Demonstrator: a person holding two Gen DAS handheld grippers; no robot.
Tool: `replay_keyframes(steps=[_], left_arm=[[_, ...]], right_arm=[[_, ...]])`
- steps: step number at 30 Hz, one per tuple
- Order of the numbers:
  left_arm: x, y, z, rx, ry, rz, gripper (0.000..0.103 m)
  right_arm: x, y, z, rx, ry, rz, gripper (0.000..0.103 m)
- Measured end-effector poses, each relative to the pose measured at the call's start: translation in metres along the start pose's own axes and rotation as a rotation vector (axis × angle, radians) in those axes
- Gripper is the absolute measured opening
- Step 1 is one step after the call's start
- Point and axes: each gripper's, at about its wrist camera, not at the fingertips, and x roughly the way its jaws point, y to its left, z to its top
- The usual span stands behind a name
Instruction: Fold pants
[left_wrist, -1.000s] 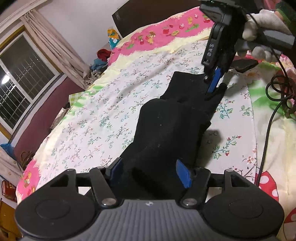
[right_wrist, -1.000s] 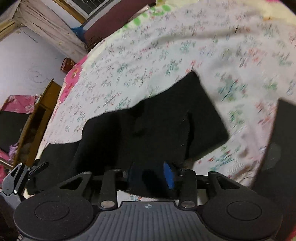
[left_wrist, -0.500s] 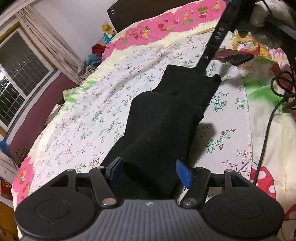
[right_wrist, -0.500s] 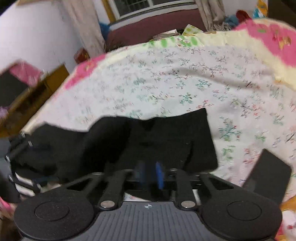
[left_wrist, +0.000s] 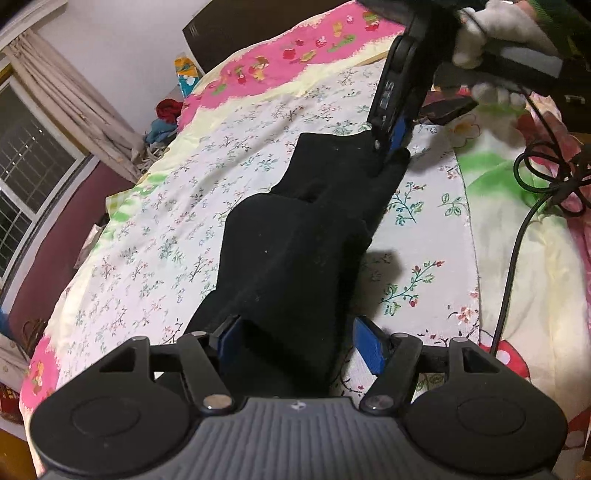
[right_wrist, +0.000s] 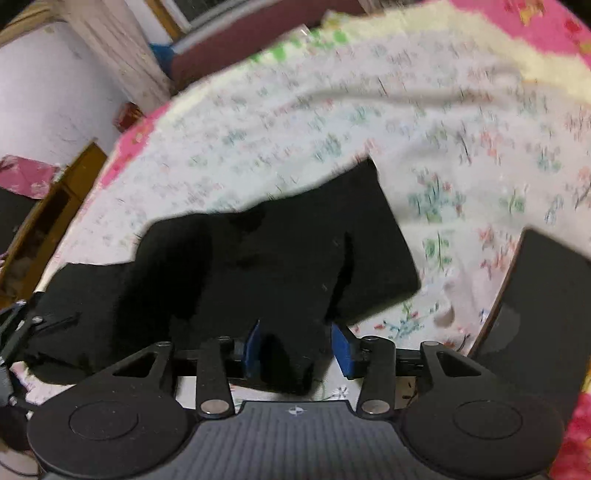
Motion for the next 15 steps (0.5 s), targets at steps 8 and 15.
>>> replay_keyframes(steps=[8,15], left_arm=[[0.001,-0.004,0.0,0.017,0.003,-0.019,0.077],[0.002,-0.005,0.004,0.047,-0.008,-0.015,0.078]], right_arm=[[0.003,-0.01,0.0,0.143,-0.022,0.135,0.0],[-0.033,0.02,0.018,0.027,-0.071,0.164,0.0]])
